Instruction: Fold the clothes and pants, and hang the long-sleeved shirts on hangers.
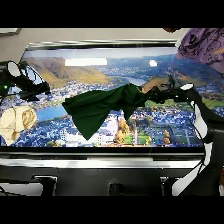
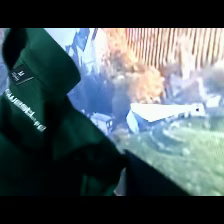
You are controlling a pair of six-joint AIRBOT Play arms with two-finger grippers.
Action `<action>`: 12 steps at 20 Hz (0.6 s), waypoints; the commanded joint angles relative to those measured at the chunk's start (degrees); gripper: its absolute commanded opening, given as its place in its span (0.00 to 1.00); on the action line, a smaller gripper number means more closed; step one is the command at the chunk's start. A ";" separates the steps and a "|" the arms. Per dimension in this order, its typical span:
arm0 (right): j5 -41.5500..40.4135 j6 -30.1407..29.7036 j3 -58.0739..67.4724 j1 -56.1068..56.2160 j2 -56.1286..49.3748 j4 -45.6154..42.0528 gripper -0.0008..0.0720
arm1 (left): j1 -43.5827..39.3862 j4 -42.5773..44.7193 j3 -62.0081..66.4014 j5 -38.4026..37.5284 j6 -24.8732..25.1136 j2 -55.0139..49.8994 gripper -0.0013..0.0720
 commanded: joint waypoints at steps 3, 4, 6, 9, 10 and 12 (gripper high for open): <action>-1.86 -1.49 -0.04 1.33 0.90 -0.52 0.05 | 1.03 -1.66 -1.27 -3.65 -3.72 0.26 0.94; -1.77 -0.13 -0.04 1.36 2.08 -2.75 0.05 | 1.46 0.07 -3.21 -5.22 -1.60 0.96 0.94; -1.62 2.58 -0.04 1.36 4.66 -7.89 0.05 | 3.15 1.51 -11.30 -6.21 -1.62 4.70 0.94; 0.13 6.05 -0.04 1.36 8.17 -13.81 0.06 | 4.44 -7.61 -27.76 1.88 -1.03 14.80 0.94; 0.94 6.19 -0.04 1.36 9.07 -14.32 0.06 | 4.39 -13.03 -34.05 6.49 -0.11 18.73 0.94; 2.62 6.36 -0.04 1.36 10.54 -14.36 0.06 | 4.33 -26.01 -45.33 14.25 4.28 24.72 0.94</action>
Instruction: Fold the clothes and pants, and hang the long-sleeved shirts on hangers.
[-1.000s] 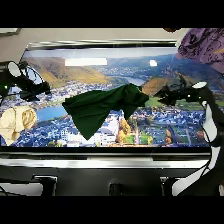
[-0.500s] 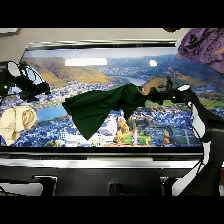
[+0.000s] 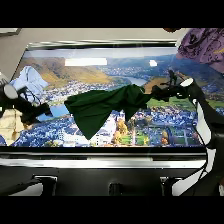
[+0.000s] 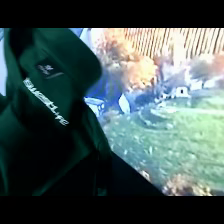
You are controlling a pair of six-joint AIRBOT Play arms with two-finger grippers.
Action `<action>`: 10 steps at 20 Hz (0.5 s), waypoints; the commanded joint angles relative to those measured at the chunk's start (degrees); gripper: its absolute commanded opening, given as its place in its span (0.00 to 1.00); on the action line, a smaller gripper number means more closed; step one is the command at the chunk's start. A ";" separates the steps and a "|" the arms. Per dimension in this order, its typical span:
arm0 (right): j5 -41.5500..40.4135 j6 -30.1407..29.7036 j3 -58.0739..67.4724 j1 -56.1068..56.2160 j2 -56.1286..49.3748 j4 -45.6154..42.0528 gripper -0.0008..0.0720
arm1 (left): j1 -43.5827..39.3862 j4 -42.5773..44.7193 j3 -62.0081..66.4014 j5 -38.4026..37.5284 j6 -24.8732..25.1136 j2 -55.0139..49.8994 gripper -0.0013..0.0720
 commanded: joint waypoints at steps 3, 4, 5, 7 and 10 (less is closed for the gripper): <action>4.35 4.22 0.04 0.04 3.91 -3.63 0.06 | -1.62 -29.33 -25.29 16.37 11.04 10.73 0.94; 5.20 4.90 0.04 0.04 4.31 -3.93 0.06 | -3.26 -31.06 -27.19 18.32 12.33 10.49 0.94; 6.25 5.73 0.04 0.04 4.72 -4.13 0.06 | -5.11 -31.28 -28.09 20.22 12.52 10.14 0.94; 8.20 5.92 0.04 0.09 5.66 -4.37 0.06 | -8.87 -31.71 -28.20 23.06 12.92 8.74 0.94; 9.70 7.63 0.04 0.09 7.23 -6.49 0.06 | -13.81 -33.59 -28.20 25.49 12.96 5.07 0.94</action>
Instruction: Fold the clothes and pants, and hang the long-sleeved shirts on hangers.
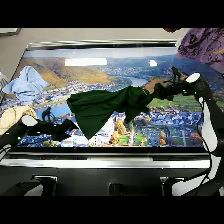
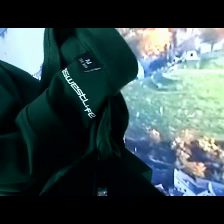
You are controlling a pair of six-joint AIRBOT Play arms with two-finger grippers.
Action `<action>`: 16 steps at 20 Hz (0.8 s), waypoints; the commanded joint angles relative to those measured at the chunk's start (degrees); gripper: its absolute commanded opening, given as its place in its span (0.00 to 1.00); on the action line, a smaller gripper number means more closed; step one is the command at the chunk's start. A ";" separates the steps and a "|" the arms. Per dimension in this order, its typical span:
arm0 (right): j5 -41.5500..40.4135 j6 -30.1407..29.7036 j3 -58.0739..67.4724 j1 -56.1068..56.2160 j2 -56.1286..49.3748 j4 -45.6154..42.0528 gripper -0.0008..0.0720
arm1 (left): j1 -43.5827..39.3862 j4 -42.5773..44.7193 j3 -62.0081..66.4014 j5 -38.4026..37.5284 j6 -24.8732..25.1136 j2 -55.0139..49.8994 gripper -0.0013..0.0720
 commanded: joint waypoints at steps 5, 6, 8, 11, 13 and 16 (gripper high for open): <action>3.52 2.99 0.07 0.04 4.07 -4.00 0.06 | -8.50 -12.31 -1.55 8.70 6.08 -7.89 0.94; 3.72 3.02 0.07 0.04 4.59 -4.20 0.06 | -9.03 -13.18 -1.53 9.33 6.95 -8.81 0.94; 4.00 3.43 0.07 0.04 5.57 -4.33 0.06 | -9.40 -13.73 -1.53 10.08 7.02 -10.38 0.94; 4.57 3.65 0.07 0.04 7.17 -4.61 0.06 | -10.01 -15.06 -0.85 10.71 8.68 -12.02 0.42; 4.72 3.65 0.09 0.04 8.31 -5.35 0.06 | -10.45 -17.16 1.22 10.51 13.40 -12.55 0.04; 2.86 3.61 0.39 0.04 10.93 -5.95 0.05 | -8.59 -15.43 8.37 8.57 14.05 -12.07 0.03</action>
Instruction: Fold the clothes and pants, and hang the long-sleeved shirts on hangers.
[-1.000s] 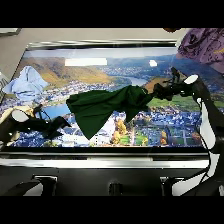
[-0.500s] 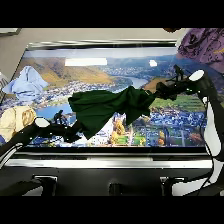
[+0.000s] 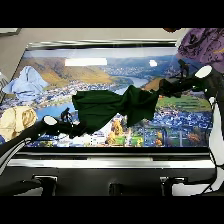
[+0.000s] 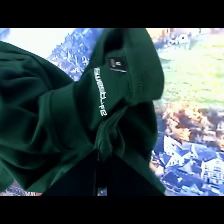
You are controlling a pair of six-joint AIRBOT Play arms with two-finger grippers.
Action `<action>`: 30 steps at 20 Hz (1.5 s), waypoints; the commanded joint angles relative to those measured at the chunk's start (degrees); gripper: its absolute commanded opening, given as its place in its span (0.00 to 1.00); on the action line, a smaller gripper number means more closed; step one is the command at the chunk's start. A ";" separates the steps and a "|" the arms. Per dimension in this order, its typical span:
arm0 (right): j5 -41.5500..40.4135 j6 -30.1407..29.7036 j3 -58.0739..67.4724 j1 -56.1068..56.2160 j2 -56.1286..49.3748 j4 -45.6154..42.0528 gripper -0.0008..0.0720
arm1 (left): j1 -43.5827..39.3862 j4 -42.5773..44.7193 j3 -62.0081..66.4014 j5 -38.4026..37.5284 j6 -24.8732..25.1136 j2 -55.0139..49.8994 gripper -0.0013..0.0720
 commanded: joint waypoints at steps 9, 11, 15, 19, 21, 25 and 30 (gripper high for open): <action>-6.54 1.01 24.50 0.04 16.98 -10.71 0.05 | 17.59 31.95 63.12 -25.73 -7.26 6.38 0.03; -6.25 1.92 27.06 0.04 23.21 -13.53 0.05 | 18.16 38.84 74.82 -29.64 -9.31 8.85 0.03; -4.96 1.97 27.12 0.04 37.70 -17.05 0.05 | 18.14 47.84 80.11 -30.69 -14.64 20.33 0.03; -9.97 5.46 27.12 0.04 47.52 -22.71 0.05 | 18.14 55.10 75.89 -30.77 -18.45 31.67 0.03; -10.82 8.13 27.12 0.04 48.41 -23.54 0.05 | 18.14 56.08 75.23 -31.01 -19.47 33.18 0.03; -8.94 15.87 27.10 0.04 42.36 -20.02 0.05 | 18.14 56.04 73.92 -34.16 -20.28 29.20 0.03; 1.20 18.23 27.06 0.07 22.21 -15.15 0.05 | 18.14 56.04 65.53 -34.12 -17.44 14.16 0.03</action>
